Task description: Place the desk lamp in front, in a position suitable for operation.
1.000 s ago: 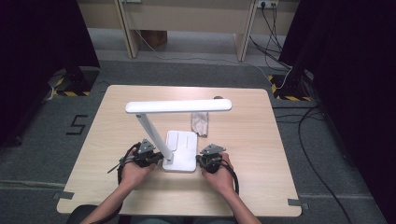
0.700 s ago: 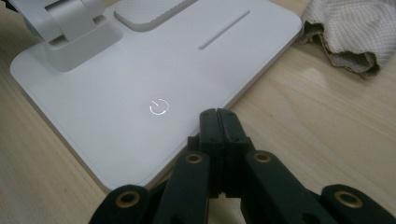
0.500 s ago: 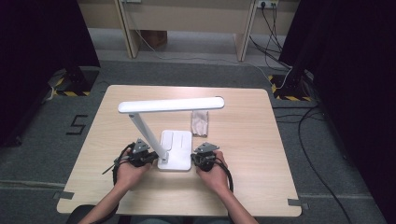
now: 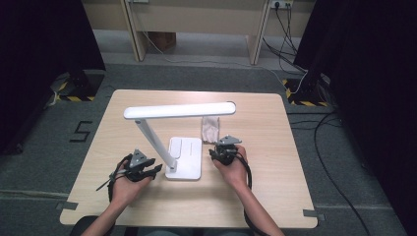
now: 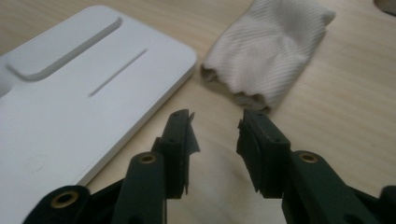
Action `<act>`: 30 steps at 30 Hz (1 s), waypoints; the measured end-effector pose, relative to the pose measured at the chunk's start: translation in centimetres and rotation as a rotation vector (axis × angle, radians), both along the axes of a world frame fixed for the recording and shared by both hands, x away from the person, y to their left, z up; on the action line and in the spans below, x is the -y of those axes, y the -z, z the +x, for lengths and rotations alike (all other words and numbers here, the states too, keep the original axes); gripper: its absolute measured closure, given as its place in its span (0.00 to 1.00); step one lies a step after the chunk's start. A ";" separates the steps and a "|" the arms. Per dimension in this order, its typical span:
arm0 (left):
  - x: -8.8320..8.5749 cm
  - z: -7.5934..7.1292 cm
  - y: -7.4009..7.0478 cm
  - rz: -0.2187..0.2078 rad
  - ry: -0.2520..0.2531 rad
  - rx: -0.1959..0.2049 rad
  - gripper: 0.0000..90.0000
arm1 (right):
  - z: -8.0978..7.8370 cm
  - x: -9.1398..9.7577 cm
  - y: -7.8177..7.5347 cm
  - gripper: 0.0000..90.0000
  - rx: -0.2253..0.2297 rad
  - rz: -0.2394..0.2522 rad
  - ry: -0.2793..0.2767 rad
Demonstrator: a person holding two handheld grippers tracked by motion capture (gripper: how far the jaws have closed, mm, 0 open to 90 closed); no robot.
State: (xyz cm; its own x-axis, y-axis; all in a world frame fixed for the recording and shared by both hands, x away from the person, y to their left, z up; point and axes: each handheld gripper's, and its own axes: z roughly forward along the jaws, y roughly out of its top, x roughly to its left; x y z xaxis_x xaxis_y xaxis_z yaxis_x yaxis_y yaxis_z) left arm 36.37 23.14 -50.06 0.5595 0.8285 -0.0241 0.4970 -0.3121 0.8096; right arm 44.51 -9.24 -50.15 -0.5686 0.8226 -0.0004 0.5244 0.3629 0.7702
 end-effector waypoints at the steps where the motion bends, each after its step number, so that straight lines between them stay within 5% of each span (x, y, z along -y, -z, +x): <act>1: -0.2 -0.4 -0.1 -0.009 -0.004 0.001 0.63 | 0.4 0.1 -0.1 0.67 -0.001 0.002 0.014; 10: -0.4 -3.2 -1.1 -0.039 0.007 0.013 0.56 | 4.2 0.2 -1.2 0.57 -0.003 0.005 0.085; 18: 0.7 -4.4 -1.1 -0.059 0.048 0.012 0.55 | 7.0 -1.0 -0.4 0.52 -0.034 -0.011 0.113; 30: 0.6 -4.2 -0.6 -0.063 0.051 -0.001 0.56 | 8.0 -3.4 0.0 0.43 -0.034 -0.018 0.180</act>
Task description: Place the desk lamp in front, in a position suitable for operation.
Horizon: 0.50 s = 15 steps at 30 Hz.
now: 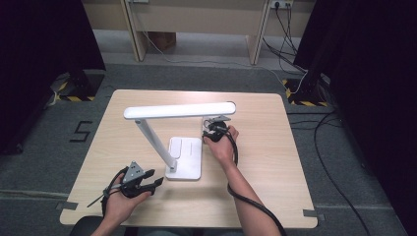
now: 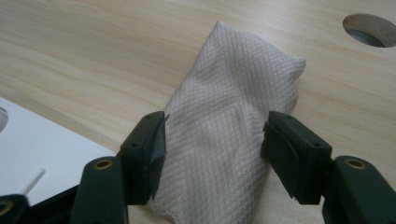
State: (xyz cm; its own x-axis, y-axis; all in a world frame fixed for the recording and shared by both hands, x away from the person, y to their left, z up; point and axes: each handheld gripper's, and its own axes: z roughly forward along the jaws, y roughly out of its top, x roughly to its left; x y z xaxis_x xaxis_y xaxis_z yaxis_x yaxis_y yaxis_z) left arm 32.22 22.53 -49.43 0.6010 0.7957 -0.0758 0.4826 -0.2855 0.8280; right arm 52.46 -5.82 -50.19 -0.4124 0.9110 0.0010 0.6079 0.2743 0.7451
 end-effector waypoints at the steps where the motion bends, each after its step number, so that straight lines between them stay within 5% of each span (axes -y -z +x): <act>1: 0.0 0.0 0.1 -0.001 0.000 -0.004 0.56 | 0.0 -0.1 0.2 0.41 -0.006 -0.001 0.016; 15: 0.1 0.2 0.3 -0.001 0.004 -0.012 0.56 | -0.1 -0.4 1.2 0.40 -0.004 -0.014 0.035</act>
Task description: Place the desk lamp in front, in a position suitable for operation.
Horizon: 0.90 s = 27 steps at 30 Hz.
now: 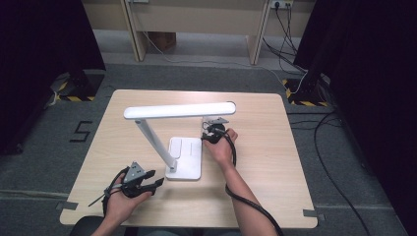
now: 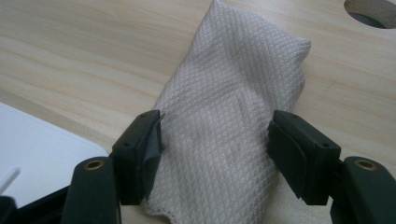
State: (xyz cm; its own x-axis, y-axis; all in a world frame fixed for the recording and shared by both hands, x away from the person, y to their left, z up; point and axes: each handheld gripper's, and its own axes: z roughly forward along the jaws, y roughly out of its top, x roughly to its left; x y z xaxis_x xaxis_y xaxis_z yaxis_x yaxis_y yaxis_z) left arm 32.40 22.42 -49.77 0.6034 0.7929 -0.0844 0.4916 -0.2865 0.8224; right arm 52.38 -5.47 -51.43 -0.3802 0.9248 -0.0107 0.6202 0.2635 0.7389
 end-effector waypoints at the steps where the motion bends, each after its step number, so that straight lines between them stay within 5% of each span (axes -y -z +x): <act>1: 0.0 0.0 0.0 0.001 0.001 0.000 0.56 | 0.0 0.0 0.0 0.41 0.005 -0.001 -0.002; 12: 0.2 -0.3 0.0 -0.003 0.013 0.000 0.57 | -0.1 1.4 -0.1 0.86 0.024 -0.011 -0.040; 21: 1.0 -0.6 -0.5 -0.010 0.072 0.013 0.60 | -0.4 2.6 -1.0 0.90 0.014 0.003 -0.106; 27: 2.2 -0.9 -1.0 -0.002 0.117 0.031 0.59 | -3.1 4.9 -3.6 0.90 0.037 0.012 -0.262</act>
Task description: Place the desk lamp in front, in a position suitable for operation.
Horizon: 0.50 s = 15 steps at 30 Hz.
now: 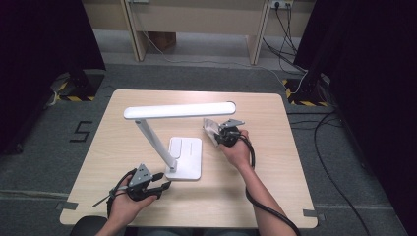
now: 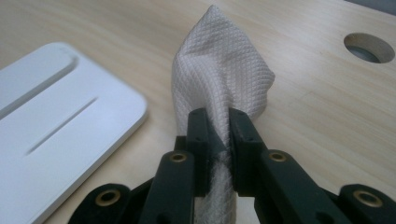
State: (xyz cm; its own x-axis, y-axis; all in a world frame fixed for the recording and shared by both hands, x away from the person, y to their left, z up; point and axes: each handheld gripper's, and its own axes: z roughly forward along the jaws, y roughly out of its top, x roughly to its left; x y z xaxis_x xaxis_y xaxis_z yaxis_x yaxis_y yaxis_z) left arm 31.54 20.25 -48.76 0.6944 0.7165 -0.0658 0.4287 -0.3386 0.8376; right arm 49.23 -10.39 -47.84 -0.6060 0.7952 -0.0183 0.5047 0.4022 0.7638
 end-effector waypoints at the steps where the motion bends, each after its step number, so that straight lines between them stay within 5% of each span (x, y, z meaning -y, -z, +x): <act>1: 0.2 -0.1 -0.2 0.003 0.008 0.006 0.59 | -0.7 0.4 -0.4 0.90 0.005 -0.007 -0.028; 6: 1.5 -0.2 -1.2 0.005 0.050 0.038 0.58 | -4.2 2.0 -1.9 0.90 0.001 -0.033 -0.149; 15: 3.8 0.4 -2.7 0.036 0.127 0.097 0.51 | -10.7 3.7 -2.8 0.90 -0.027 0.013 -0.283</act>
State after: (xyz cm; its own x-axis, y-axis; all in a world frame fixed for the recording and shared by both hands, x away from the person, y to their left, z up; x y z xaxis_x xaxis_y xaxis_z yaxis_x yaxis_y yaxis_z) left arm 31.90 16.40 -46.02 0.7811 0.6236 0.0305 0.2981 -0.4154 0.8594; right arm 38.51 -14.06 -45.04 -0.8041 0.5945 0.0101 0.3942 0.5202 0.7576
